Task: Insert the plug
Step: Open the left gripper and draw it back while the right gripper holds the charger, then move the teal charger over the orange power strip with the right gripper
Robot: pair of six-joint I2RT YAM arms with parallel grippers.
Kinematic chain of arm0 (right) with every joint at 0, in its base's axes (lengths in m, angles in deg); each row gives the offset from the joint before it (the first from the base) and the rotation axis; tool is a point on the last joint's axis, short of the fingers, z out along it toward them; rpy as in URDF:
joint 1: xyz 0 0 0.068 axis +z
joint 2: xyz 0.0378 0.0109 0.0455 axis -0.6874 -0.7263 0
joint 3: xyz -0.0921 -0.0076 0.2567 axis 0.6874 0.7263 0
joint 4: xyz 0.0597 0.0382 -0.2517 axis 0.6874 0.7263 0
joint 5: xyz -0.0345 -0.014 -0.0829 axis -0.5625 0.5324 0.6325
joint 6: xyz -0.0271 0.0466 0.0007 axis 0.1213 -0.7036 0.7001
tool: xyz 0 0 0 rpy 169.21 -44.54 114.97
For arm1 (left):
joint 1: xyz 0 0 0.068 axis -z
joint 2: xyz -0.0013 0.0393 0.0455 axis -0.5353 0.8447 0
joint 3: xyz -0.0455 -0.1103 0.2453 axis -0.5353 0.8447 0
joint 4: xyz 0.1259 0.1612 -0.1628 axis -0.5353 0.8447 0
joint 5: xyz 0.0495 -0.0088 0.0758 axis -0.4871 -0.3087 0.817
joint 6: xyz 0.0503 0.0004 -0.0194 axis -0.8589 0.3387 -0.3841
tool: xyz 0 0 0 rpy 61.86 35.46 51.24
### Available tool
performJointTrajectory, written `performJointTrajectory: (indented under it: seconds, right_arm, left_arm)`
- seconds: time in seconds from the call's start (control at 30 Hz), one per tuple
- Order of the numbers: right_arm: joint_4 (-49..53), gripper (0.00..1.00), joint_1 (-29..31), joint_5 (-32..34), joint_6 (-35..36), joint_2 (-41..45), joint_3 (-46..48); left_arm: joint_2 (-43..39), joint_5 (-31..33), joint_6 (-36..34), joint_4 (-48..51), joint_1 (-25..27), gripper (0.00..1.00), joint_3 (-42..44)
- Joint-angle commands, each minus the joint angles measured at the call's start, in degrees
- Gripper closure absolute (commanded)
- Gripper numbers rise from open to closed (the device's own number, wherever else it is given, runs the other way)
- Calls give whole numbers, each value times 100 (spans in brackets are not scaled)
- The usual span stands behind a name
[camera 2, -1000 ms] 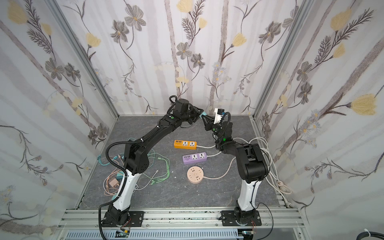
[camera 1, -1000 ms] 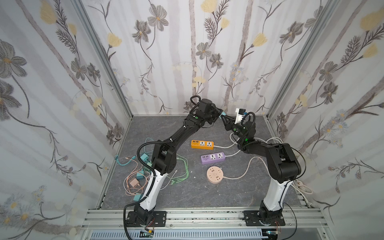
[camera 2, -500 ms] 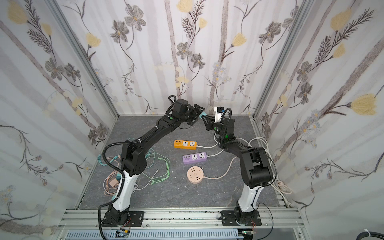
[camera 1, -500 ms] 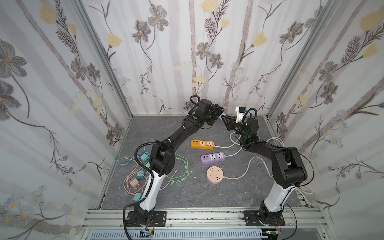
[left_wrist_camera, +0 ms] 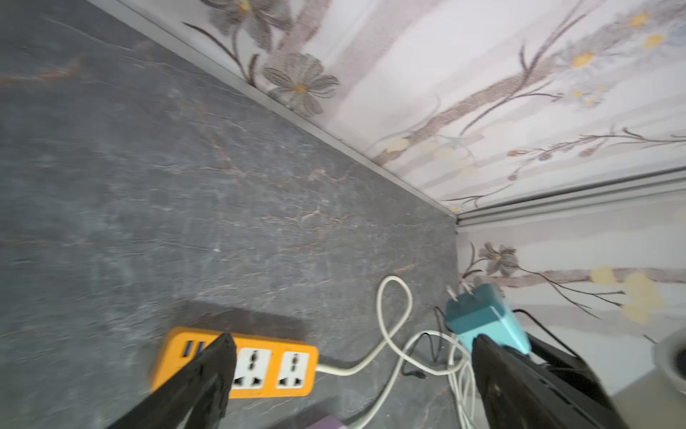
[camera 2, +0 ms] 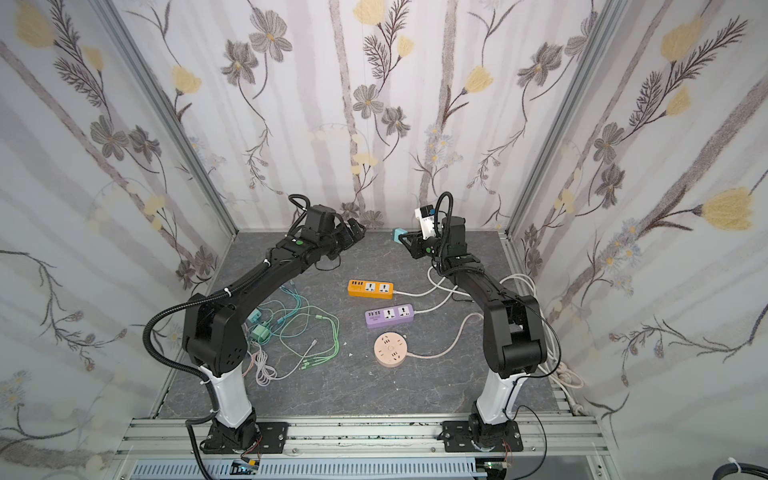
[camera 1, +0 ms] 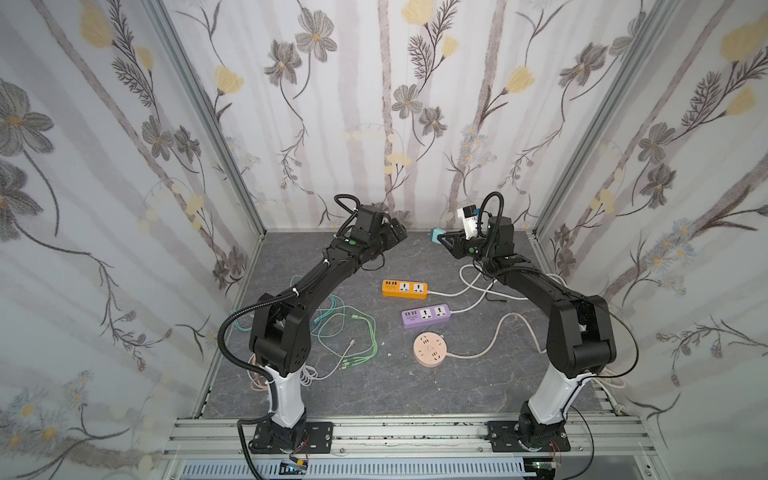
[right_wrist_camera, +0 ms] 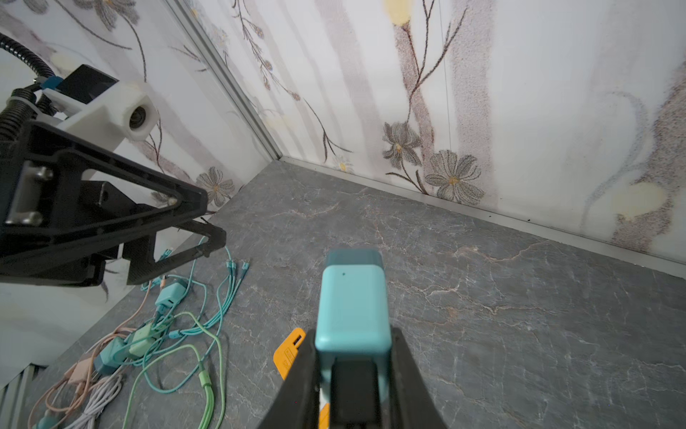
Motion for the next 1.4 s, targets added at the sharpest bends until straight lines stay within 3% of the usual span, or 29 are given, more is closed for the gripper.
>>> performJointTrajectory:
  seconds: [0.0,0.17,0.37,0.7,0.9,1.2,1.37]
  right_arm:
    - [1107,100,9,-248,959,-92,-303]
    - [2123,100,14,-341,1825,-290,-820]
    - [3683,100,11,-747,3367,-587,-1510]
    - [5798,100,210,145,5290,-1170,-2547]
    - [6626,100,475,396,5901,-1490,-2928]
    - [6896,100,1045,1840,6162,-1982,-3469]
    - [6976,100,1233,2142,6291,-2109,-3753]
  left_arm:
    - [-473,661,-478,152,-136,0,556]
    - [-1080,1071,-493,108,-426,0,1417]
    - [-1663,1561,-580,110,-644,0,2030]
    - [-2674,2184,-730,-45,-787,0,3161]
    - [-3167,1947,-730,237,-794,0,3737]
    - [-3804,1561,1,481,-788,0,4576]
    - [-3972,1582,-288,675,-792,0,4670]
